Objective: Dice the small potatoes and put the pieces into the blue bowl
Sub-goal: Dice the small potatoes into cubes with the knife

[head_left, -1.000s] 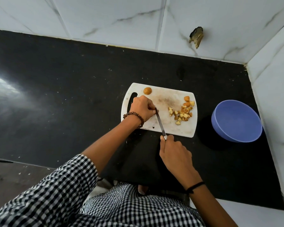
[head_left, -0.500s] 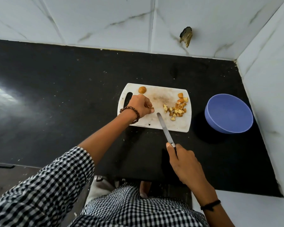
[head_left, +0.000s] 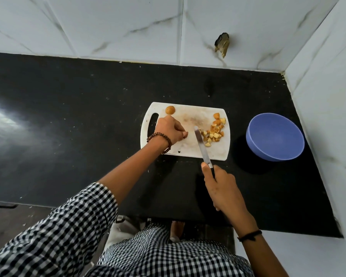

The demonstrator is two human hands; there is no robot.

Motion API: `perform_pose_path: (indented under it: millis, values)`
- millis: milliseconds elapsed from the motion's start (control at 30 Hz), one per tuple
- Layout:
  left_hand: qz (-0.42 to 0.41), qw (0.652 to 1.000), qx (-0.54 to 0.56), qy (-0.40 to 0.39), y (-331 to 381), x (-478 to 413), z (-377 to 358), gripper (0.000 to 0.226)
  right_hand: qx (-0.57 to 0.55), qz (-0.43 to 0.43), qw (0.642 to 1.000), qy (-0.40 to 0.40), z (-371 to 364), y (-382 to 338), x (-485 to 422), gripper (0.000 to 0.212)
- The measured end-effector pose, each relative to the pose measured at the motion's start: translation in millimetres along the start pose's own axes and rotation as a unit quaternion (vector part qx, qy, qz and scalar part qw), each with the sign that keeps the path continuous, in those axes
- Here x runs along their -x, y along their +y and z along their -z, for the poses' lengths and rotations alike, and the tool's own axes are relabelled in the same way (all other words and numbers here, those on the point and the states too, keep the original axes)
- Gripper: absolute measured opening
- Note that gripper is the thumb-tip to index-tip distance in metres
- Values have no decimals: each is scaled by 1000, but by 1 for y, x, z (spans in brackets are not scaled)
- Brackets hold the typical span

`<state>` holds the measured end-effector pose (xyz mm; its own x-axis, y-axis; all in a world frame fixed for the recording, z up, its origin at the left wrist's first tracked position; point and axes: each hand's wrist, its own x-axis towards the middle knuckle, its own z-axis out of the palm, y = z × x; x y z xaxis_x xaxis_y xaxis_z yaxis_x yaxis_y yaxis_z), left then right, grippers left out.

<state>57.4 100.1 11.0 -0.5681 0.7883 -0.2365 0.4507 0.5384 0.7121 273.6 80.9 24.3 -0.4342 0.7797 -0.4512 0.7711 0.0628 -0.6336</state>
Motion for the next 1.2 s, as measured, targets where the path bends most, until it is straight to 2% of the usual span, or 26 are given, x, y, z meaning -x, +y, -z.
perform_pose_path:
  millis: [133, 300, 700, 1200]
  values:
    - [20, 998, 59, -4, -3, 4, 1, 9, -6, -1, 1000, -13, -2, -5, -4, 49]
    - [-3, 999, 32, 12, -12, 7, 0, 10, -7, 14, 1000, -10, -10, -12, -8, 50]
    - [-14, 998, 62, -2, -23, 13, -5, 21, 25, 20, 999, -25, -19, -13, -14, 47]
    - [-23, 998, -41, 39, -18, 12, -9, 16, 159, 59, 985, -16, -25, -13, -23, 46]
